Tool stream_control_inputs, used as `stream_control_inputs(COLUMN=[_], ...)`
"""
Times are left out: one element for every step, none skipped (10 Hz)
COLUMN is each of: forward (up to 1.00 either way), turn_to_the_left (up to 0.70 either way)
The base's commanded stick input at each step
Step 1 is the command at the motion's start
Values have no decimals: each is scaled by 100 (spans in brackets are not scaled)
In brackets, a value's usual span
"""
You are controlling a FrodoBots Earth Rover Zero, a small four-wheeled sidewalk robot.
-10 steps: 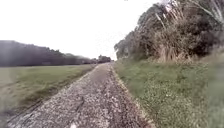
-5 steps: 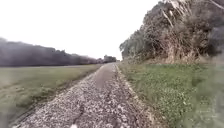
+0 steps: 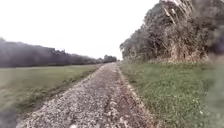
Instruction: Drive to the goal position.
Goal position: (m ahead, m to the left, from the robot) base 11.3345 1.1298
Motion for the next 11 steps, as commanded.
stream_control_inputs(forward=[70,70,70,70,70,70,70,70,70,70,70], turn_to_the_left=[10,2,1,0,0,0,0,0,0,0,0])
